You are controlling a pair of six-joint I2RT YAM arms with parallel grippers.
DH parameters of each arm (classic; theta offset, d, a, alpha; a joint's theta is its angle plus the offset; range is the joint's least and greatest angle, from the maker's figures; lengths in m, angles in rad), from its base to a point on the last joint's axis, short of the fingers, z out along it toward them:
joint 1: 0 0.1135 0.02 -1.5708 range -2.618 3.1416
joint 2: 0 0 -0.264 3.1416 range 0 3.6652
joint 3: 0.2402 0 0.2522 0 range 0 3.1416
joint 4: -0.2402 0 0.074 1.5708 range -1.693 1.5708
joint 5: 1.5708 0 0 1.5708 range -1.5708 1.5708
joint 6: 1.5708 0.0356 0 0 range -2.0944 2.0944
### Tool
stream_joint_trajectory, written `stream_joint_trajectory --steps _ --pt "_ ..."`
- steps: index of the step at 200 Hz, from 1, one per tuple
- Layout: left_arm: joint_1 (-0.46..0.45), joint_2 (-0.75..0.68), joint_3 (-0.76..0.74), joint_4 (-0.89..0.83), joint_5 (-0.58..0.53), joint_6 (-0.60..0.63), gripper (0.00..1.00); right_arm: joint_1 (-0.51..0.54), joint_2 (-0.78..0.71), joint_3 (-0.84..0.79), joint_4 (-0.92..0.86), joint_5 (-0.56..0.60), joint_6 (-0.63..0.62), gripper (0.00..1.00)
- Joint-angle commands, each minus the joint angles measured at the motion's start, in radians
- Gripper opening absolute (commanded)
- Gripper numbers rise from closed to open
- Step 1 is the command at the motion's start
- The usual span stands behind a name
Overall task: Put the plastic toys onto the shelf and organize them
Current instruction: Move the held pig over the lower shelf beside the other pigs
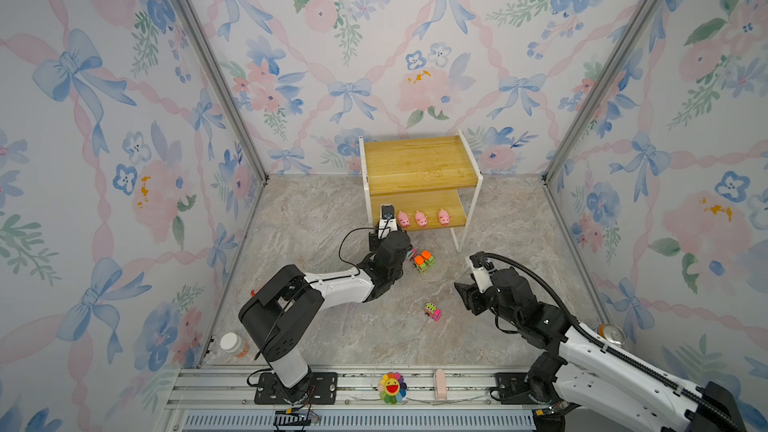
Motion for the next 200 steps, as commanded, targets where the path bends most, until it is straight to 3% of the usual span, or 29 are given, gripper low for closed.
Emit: stream_joint_trajectory --steps 1,140,200 --pt "0.011 0.028 0.014 -0.011 0.020 -0.018 0.24 -0.010 0.007 -0.016 0.006 0.008 0.009 0.60" --pt "0.010 0.023 -0.003 -0.014 0.006 -0.048 0.30 -0.011 -0.003 -0.017 0.004 0.010 0.011 0.64" --pt "0.002 0.021 -0.005 -0.013 -0.012 -0.049 0.38 -0.011 -0.012 -0.016 -0.001 0.009 0.010 0.65"
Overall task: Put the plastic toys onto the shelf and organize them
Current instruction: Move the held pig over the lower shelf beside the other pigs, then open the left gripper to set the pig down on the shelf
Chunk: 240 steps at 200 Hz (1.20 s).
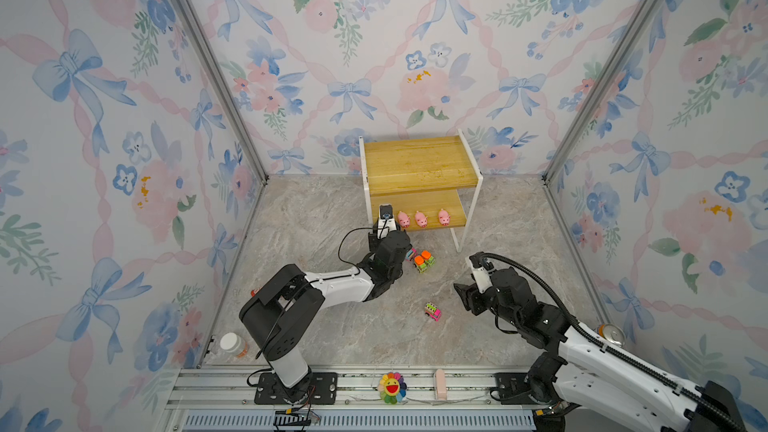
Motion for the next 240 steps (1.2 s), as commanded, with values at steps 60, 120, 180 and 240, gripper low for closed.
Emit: stream_joint_trajectory --steps 60,120,180,240 --pt "-0.015 0.002 -0.019 -0.013 -0.034 -0.014 0.46 -0.012 -0.022 -0.016 -0.003 0.012 0.011 0.66" --pt "-0.034 -0.032 -0.048 -0.013 -0.057 -0.012 0.53 -0.012 -0.022 -0.015 -0.005 0.012 0.010 0.67" --pt "-0.039 -0.052 -0.070 -0.014 -0.056 -0.026 0.55 -0.012 -0.038 -0.015 -0.011 0.016 0.012 0.69" --pt "-0.060 -0.056 -0.087 -0.017 -0.061 -0.049 0.56 -0.011 -0.047 -0.015 -0.018 0.011 0.013 0.70"
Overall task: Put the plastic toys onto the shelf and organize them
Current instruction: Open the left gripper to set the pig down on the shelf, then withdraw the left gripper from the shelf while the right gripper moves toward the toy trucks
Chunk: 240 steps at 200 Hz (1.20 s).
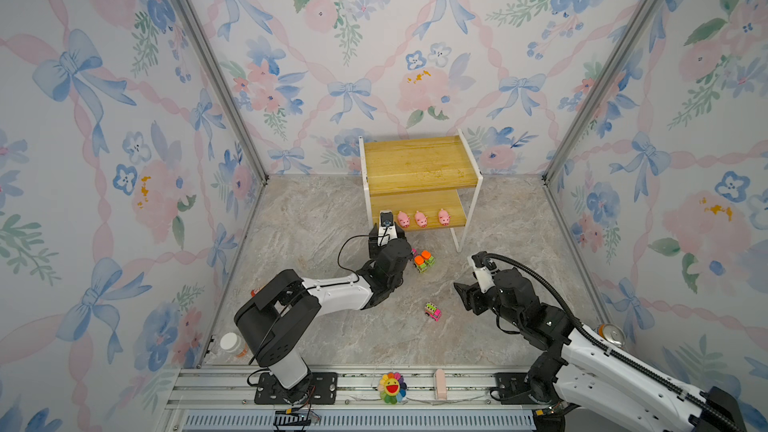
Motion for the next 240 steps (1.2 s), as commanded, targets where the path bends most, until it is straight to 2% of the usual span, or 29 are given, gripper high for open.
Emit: stream_joint_trajectory --steps 1,93,126,219,240 --pt "-0.008 -0.016 -0.026 -0.019 -0.016 -0.031 0.56 -0.009 -0.013 -0.014 -0.013 0.011 0.013 0.70" --pt "-0.019 -0.034 -0.050 -0.039 0.000 -0.073 0.57 -0.009 -0.016 -0.014 -0.017 0.013 0.014 0.71" --pt "-0.021 -0.031 -0.052 -0.040 0.011 -0.086 0.63 -0.011 -0.013 -0.014 -0.017 0.013 0.015 0.72" --pt "-0.051 -0.040 -0.057 -0.082 -0.016 -0.122 0.63 -0.010 -0.016 -0.015 -0.017 0.016 0.016 0.73" --pt "-0.060 -0.041 -0.096 -0.100 -0.029 -0.134 0.63 -0.009 -0.017 -0.015 -0.017 0.016 0.017 0.74"
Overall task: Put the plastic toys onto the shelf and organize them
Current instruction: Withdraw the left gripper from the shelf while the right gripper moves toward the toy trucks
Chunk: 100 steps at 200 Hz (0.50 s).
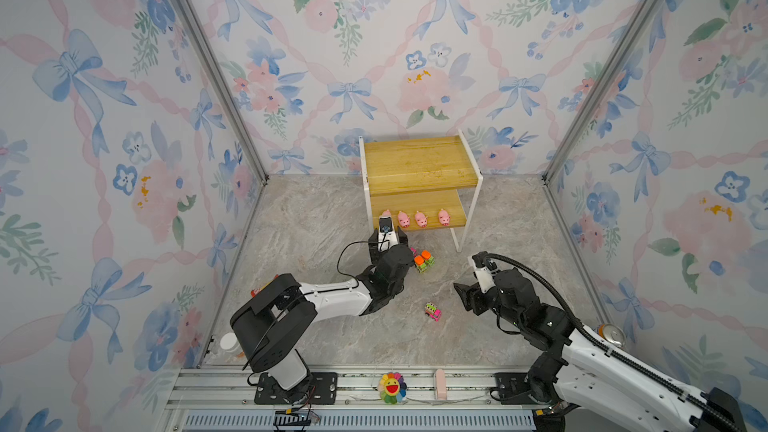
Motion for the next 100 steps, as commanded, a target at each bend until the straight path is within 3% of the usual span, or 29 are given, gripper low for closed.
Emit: stream_joint_trajectory --steps 1,100 --pt "-0.013 -0.001 -0.051 -0.090 -0.017 -0.048 0.63 -0.009 -0.011 -0.015 -0.013 0.015 0.011 0.74" --pt "-0.078 -0.044 -0.147 -0.139 -0.058 -0.151 0.63 -0.010 -0.007 -0.015 -0.009 0.018 0.012 0.75"
